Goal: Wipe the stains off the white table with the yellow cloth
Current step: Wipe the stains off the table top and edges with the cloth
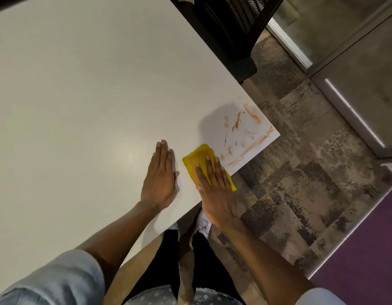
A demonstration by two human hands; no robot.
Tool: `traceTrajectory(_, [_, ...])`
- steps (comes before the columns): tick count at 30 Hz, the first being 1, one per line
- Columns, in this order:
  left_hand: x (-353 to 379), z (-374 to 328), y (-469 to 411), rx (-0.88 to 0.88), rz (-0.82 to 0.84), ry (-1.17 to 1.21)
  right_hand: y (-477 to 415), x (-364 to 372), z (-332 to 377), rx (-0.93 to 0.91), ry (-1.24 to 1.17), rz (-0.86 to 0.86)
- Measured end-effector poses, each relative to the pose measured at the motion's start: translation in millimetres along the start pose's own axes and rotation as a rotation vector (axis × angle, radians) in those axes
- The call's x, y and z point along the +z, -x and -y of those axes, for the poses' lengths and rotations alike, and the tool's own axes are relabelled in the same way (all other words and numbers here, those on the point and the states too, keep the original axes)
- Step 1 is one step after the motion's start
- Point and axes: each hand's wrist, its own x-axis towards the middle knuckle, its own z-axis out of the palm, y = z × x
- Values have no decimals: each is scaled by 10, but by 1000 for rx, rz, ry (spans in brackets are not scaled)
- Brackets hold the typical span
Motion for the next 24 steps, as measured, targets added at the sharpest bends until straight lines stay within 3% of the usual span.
traceTrajectory(4, [82, -87, -73, 95, -15, 10, 131, 8, -14, 32, 8, 39])
traceTrajectory(11, [250, -5, -114, 58, -41, -28, -332, 45, -112, 38, -8, -40])
traceTrajectory(18, [284, 45, -102, 79, -22, -75, 181, 94, -134, 42, -63, -48])
traceTrajectory(24, [305, 67, -137, 81, -2, -131, -385, -19, -215, 106, -68, -111])
